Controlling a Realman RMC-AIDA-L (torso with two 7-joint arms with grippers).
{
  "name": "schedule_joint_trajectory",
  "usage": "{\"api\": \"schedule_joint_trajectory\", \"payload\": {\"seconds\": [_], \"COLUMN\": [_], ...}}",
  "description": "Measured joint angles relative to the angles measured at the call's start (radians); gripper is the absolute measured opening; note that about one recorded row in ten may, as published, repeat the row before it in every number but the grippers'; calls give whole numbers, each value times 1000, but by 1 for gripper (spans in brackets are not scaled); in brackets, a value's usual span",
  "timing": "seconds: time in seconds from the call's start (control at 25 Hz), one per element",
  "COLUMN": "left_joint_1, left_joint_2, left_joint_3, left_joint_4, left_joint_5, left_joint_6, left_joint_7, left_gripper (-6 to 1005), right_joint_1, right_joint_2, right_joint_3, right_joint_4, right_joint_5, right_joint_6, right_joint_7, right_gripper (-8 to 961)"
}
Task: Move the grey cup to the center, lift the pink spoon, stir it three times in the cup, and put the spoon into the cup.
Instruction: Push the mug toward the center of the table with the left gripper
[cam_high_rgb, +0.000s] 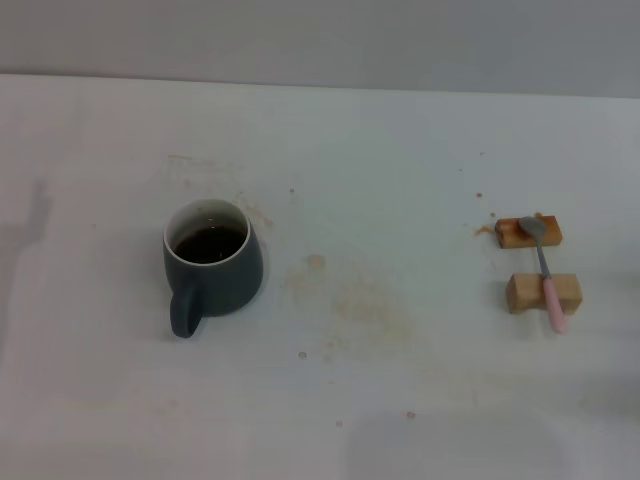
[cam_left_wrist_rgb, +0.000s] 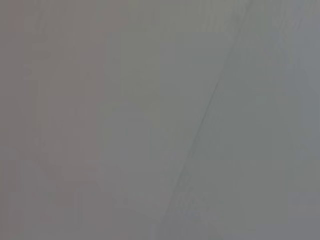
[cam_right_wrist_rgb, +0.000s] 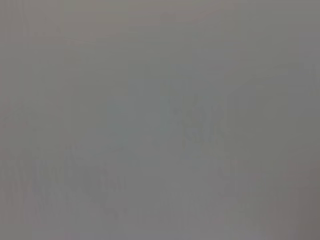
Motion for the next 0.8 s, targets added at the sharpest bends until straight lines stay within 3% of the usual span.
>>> {"api": "schedule_joint_trajectory", "payload": {"seconds": [0.8], "left_joint_1": [3], "left_joint_2": [8], "left_joint_3": [27], "left_joint_4": [0], "left_joint_5": [9], "left_joint_6": [-3], "left_joint_7": [17], "left_gripper": [752], "right_joint_1": [5], "right_joint_2": [-1], "right_joint_3": [0], "right_joint_4": [-1], "right_joint_5": [3], "right_joint_6": [1], "right_joint_7": [26], "right_gripper": [622]}}
